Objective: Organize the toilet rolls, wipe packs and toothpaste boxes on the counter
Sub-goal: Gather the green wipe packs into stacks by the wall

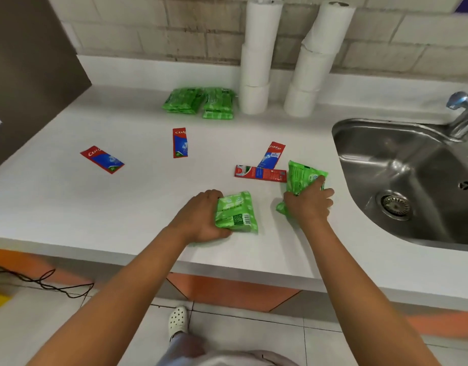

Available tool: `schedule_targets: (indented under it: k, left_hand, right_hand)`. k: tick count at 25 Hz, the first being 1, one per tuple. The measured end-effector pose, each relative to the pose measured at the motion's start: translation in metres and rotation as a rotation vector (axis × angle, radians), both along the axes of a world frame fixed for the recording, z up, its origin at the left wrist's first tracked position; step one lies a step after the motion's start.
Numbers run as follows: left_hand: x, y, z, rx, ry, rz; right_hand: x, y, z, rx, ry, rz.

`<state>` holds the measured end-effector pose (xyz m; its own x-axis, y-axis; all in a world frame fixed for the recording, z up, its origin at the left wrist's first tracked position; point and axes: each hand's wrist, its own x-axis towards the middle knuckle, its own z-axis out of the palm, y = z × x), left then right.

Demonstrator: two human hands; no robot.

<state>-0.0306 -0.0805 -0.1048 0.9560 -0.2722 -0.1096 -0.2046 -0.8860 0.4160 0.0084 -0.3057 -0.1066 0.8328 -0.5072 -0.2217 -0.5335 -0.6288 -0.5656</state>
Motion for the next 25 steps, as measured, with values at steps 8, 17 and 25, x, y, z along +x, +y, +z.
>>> schedule_targets:
  k: [8,17,25]
  left_hand:
    - [0.036,0.026,0.028,-0.425,-0.027,0.286]
    - [0.151,0.136,0.056,-0.665,0.047,0.511]
    - [0.248,0.204,0.058,-0.665,0.07,0.608]
  right_hand:
    - [0.016,0.054,0.034,0.188,-0.28,0.184]
    - [0.096,0.171,0.065,0.222,-0.271,0.276]
    - [0.17,0.227,0.065,0.164,-0.209,0.238]
